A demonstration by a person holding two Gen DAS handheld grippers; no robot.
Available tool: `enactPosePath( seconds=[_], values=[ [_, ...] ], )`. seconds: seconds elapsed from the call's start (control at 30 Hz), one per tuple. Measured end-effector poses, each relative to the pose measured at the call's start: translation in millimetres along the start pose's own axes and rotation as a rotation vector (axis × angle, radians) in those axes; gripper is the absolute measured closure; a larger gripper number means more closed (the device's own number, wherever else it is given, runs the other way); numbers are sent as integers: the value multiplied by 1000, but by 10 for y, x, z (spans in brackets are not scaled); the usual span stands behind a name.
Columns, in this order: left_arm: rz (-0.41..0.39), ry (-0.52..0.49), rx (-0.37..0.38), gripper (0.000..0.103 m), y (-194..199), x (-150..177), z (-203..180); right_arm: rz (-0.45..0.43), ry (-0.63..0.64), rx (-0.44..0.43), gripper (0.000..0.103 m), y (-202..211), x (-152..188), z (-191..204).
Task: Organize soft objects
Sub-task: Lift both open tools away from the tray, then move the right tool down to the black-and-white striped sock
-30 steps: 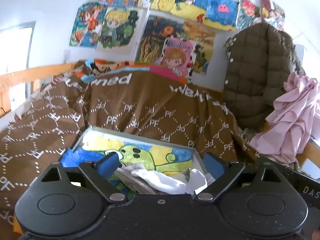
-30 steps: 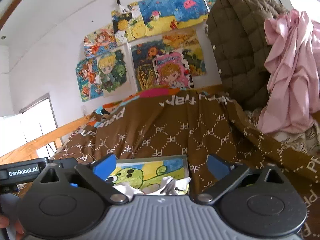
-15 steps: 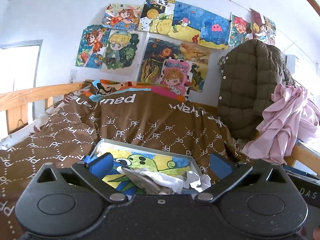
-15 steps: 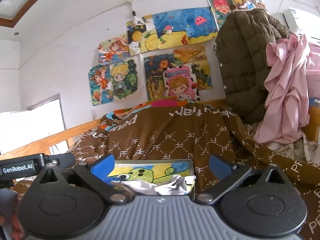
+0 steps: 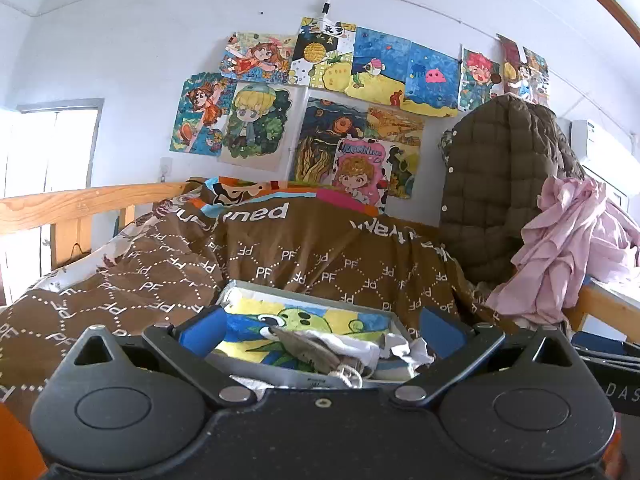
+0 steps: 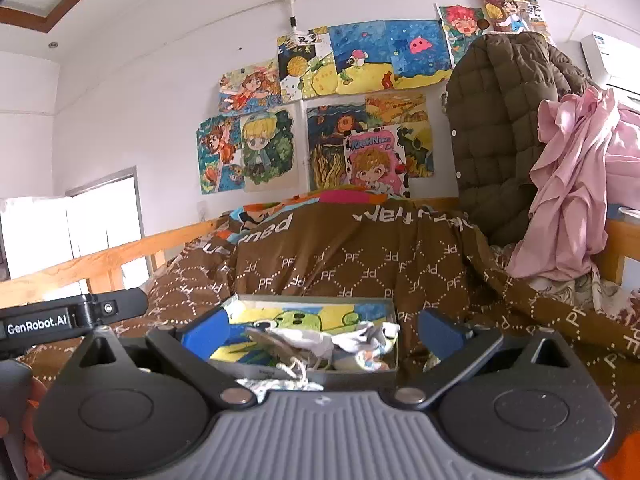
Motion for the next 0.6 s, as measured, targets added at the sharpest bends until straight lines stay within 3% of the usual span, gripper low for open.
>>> enactPosePath(
  seconds=[0.27,0.6],
  values=[
    [22,-42,10,1,250,252,73,50,-10,36,0,246,214,58],
    [96,-102,34,1,333,639,167,193,-92,72,0,313,526,-5]
  ],
)
Point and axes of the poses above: each gripper's, at about its wrist camera, not at the fingertips, and y roughly against the way its jaws point, z to its left, x to its underside, the point moved 9 cm from there along -y, roughly the way its jaws point, and after that the axes turned 10 degrees about -x, right-handed, at the moved point
